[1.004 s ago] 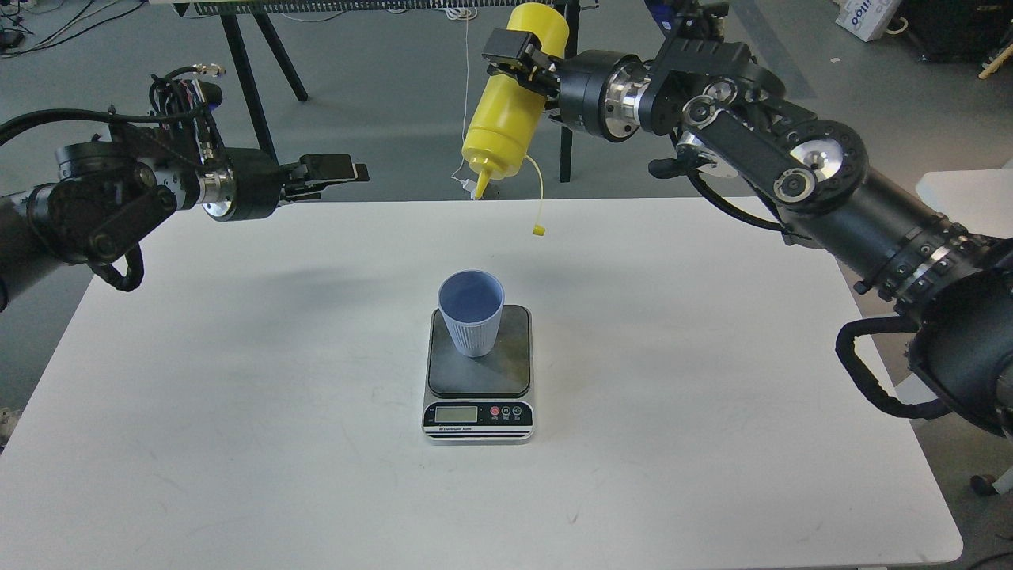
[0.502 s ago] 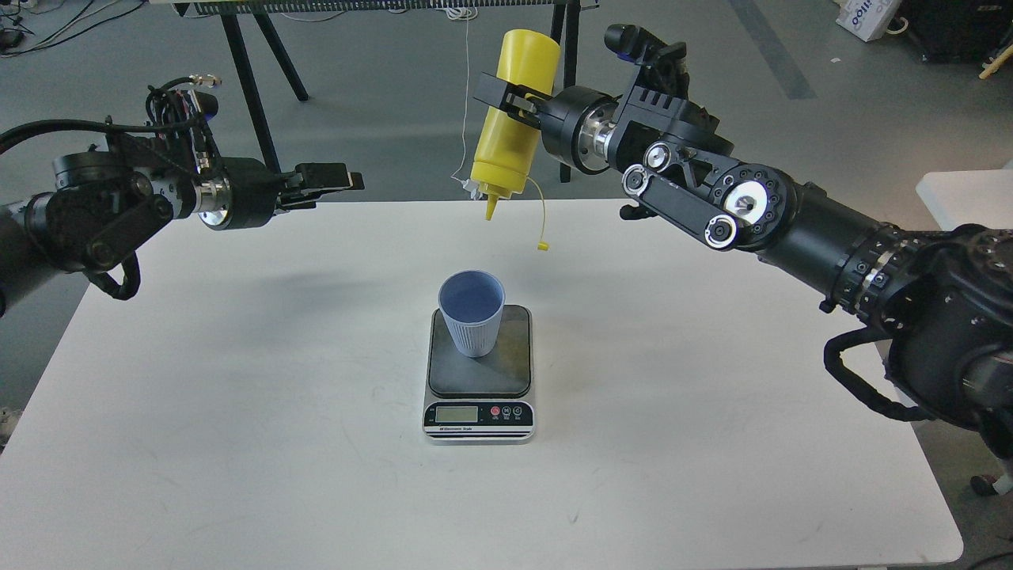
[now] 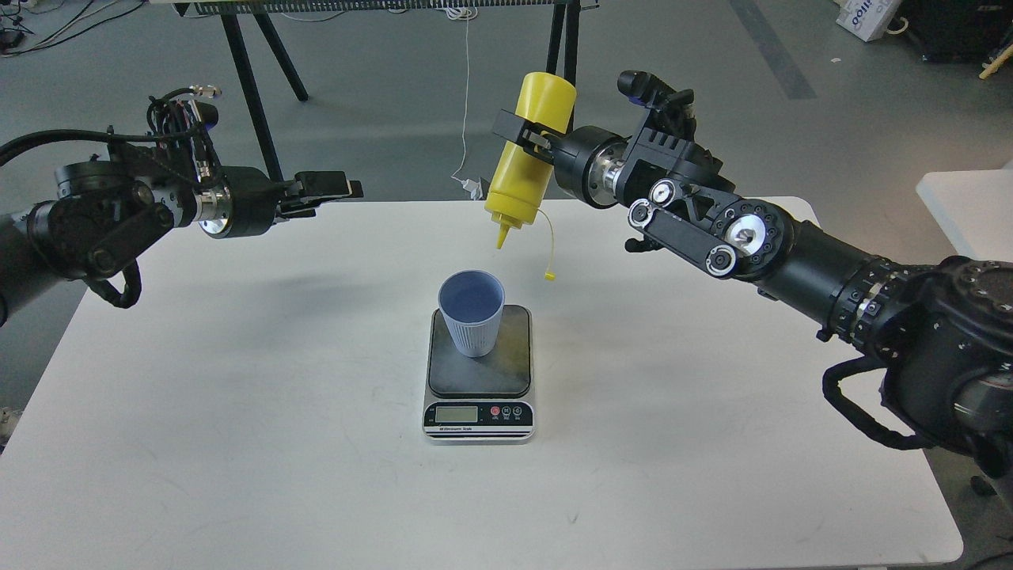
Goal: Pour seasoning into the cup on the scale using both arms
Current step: 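Squeeze seasoning from the inverted bottle into the blue cup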
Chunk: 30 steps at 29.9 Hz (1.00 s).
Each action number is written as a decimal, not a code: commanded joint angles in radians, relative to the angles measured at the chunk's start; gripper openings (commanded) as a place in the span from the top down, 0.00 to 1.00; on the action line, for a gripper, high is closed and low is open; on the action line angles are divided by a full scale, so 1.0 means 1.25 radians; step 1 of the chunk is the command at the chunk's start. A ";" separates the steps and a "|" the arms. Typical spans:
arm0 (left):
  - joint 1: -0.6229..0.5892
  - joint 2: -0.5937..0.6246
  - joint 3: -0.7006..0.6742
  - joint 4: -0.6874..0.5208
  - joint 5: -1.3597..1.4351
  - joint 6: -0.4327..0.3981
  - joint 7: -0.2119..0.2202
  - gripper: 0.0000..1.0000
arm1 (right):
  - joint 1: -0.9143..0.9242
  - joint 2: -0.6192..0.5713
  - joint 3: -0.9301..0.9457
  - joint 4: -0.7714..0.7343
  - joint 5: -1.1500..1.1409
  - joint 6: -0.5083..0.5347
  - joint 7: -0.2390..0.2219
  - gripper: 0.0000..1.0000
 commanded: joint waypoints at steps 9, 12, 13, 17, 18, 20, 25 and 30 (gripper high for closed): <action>0.003 0.000 0.001 -0.001 0.001 0.000 0.000 0.01 | -0.022 0.000 0.004 0.024 0.053 0.006 0.001 0.80; 0.003 0.000 0.001 0.001 0.001 0.000 0.000 0.01 | -0.027 0.000 0.004 0.024 0.054 0.006 0.001 0.80; 0.003 -0.001 0.001 -0.001 0.002 0.000 0.000 0.01 | -0.030 0.000 0.003 0.024 0.054 0.006 0.001 0.80; 0.003 -0.001 0.002 0.001 0.002 0.000 0.000 0.01 | -0.033 0.000 0.004 0.024 0.054 0.006 0.001 0.80; 0.003 -0.001 0.002 0.001 0.002 0.000 0.000 0.01 | -0.033 0.000 0.004 0.024 0.054 0.004 0.001 0.80; 0.003 -0.002 0.002 -0.001 0.002 0.000 0.000 0.01 | -0.033 0.000 0.013 0.027 0.062 0.004 0.002 0.80; 0.003 -0.002 0.002 -0.001 0.002 0.000 0.000 0.01 | -0.028 0.000 0.082 0.029 0.179 0.014 -0.002 0.80; 0.001 0.000 0.004 -0.001 0.004 0.000 0.000 0.01 | -0.022 0.000 0.181 0.052 0.260 0.037 -0.012 0.80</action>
